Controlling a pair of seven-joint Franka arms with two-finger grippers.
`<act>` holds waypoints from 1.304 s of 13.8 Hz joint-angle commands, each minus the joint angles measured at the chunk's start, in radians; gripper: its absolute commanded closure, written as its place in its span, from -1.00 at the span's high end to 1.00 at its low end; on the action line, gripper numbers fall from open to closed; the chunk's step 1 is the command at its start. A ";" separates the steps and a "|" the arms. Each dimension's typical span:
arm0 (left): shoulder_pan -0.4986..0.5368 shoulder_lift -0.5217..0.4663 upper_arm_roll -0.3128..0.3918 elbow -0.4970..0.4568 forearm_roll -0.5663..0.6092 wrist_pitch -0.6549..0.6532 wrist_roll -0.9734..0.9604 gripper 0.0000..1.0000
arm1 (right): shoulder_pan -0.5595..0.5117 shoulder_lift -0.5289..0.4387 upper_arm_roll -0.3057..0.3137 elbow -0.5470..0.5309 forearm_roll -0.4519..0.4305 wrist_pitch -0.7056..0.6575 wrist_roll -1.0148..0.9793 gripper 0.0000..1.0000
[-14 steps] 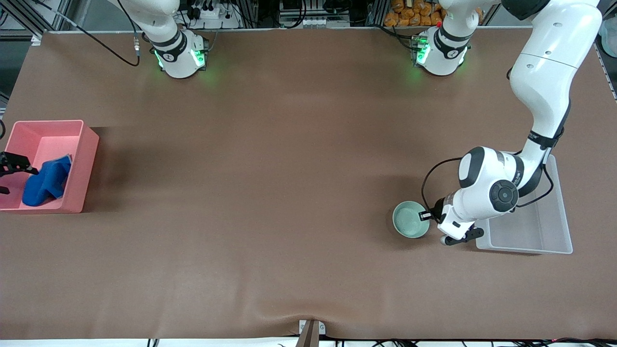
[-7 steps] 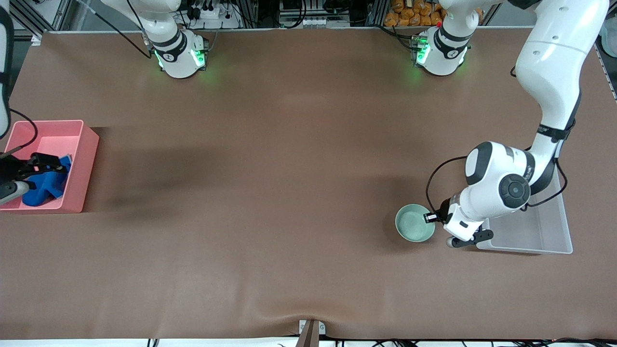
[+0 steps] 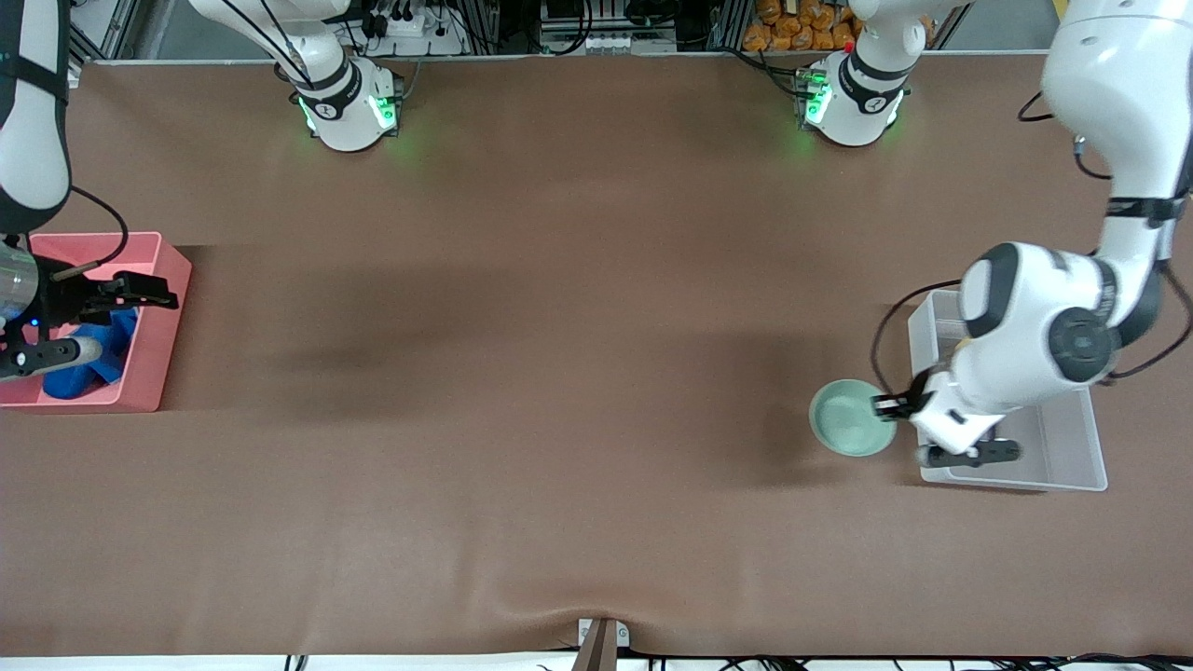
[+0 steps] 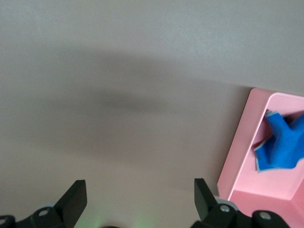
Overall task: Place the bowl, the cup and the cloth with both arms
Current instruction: 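Carry the green bowl into the clear bin with the left gripper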
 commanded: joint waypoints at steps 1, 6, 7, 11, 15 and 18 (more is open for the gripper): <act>0.112 -0.021 -0.009 -0.002 0.017 -0.023 0.206 -1.00 | 0.027 -0.059 -0.002 -0.025 -0.017 -0.015 0.074 1.00; 0.260 0.017 0.000 0.041 0.015 -0.022 0.551 -1.00 | 0.041 -0.122 0.000 -0.019 -0.007 -0.069 0.259 1.00; 0.280 0.034 0.002 0.053 0.015 -0.020 0.591 -1.00 | 0.043 -0.136 0.001 -0.019 -0.001 -0.080 0.302 1.00; 0.304 0.120 0.009 0.114 0.047 0.004 0.652 -1.00 | 0.060 -0.188 0.009 -0.014 0.019 -0.119 0.410 1.00; 0.304 0.172 0.011 0.122 0.073 0.041 0.647 -1.00 | 0.046 -0.224 -0.003 0.004 0.006 -0.155 0.396 1.00; 0.306 0.204 0.011 0.119 0.073 0.050 0.638 -1.00 | 0.043 -0.225 0.007 0.071 -0.037 -0.190 0.373 1.00</act>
